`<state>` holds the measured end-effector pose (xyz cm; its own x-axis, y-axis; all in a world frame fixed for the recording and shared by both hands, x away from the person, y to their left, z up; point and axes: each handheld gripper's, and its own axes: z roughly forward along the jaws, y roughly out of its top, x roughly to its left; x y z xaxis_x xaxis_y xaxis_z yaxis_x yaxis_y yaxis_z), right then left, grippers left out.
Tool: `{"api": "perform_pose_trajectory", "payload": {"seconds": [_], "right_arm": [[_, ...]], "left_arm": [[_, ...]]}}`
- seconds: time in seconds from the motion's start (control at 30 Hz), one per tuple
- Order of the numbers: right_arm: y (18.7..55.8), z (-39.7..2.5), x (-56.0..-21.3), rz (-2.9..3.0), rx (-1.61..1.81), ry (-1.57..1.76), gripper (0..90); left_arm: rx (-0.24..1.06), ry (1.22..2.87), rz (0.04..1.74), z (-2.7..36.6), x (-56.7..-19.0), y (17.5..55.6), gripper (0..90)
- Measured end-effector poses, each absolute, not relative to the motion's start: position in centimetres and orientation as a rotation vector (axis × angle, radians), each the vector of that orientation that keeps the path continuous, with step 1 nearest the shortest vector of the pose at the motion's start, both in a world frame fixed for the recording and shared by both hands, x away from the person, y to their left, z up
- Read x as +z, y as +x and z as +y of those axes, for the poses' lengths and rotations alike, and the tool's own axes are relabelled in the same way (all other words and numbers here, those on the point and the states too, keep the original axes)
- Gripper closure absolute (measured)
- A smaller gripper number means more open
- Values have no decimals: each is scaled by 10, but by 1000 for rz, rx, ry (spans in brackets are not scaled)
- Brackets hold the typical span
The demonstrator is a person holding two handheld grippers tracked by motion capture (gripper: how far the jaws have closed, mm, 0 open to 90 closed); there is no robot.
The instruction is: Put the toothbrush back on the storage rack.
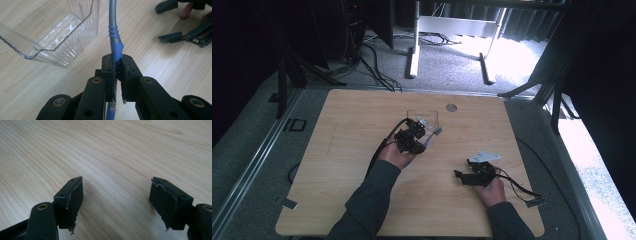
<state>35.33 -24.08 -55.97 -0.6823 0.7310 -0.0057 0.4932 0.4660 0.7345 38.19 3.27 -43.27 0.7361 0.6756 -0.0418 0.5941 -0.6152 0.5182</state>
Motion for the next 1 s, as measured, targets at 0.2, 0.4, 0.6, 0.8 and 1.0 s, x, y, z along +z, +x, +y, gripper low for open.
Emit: {"api": "perform_pose_trajectory", "payload": {"seconds": [0.2,0.4,0.6,0.8,1.0], "right_arm": [[353,-241,-560,2399,1048,1041,269],[353,-241,-560,2399,1047,1040,269],[353,-241,-560,2399,1047,1040,269],[353,-241,-560,2399,1046,1039,269],[353,-241,-560,2399,1046,1040,269]], "left_arm": [[223,2410,924,32,-429,381,825],[239,2383,916,33,-426,380,825],[242,2354,924,36,-423,381,825],[254,2312,927,39,-419,381,825],[264,2276,929,41,-417,382,825]]}}
